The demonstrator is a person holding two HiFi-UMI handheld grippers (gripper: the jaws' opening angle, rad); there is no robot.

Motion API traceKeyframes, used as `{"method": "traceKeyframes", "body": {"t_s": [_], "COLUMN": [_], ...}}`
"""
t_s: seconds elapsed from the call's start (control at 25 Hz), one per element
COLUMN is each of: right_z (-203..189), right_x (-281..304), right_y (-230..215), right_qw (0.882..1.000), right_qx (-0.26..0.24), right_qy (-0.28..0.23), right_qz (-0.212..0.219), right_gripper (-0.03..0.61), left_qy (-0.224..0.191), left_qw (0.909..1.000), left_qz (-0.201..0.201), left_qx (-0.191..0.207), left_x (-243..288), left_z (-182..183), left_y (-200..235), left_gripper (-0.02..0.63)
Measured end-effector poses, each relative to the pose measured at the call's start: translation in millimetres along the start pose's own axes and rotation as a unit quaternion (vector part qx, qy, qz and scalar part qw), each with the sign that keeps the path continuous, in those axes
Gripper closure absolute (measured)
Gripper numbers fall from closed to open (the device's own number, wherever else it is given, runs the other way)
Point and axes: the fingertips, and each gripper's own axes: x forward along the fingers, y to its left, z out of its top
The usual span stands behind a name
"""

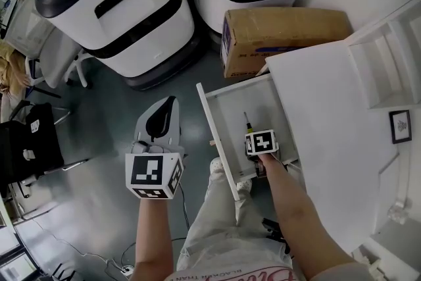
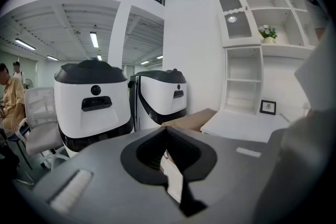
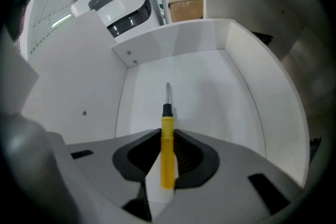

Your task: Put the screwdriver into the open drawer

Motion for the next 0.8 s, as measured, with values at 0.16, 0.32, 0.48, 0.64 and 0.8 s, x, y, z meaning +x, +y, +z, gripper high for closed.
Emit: {"method": "traceKeyframes", "body": {"t_s": [0.16, 0.32, 0.48, 0.64, 0.8], "right_z": [-4, 2, -1, 0, -6], "right_x": [9, 13, 14, 14, 17], "right_y": [-4, -5, -4, -3, 5], "right_qw": [1.000, 1.000, 0.999, 0.999, 0.999], "right_qx": [-0.003, -0.009, -0.015, -0.013, -0.010], "right_qy": [0.011, -0.001, 0.014, 0.020, 0.028], "right_qz": [-0.014, -0.023, -0.030, -0.032, -0.014], "right_gripper": [0.499, 0.499, 0.497, 0.458, 0.350], "left_qy": [0.005, 0.013, 0.016, 0.015, 0.012], "left_qw": [1.0000, 0.9999, 0.9999, 0.9999, 0.9999], "left_qz": [0.000, -0.001, -0.001, 0.000, -0.001], "left_qx": [0.002, -0.001, -0.005, -0.008, -0.008], "left_x": [3, 3, 1, 1, 0], "left_z": [-4, -10, -13, -12, -8], "left_y": [4, 6, 9, 10, 7], "left_gripper": [0.603, 0.603, 0.603, 0.603, 0.603]}}
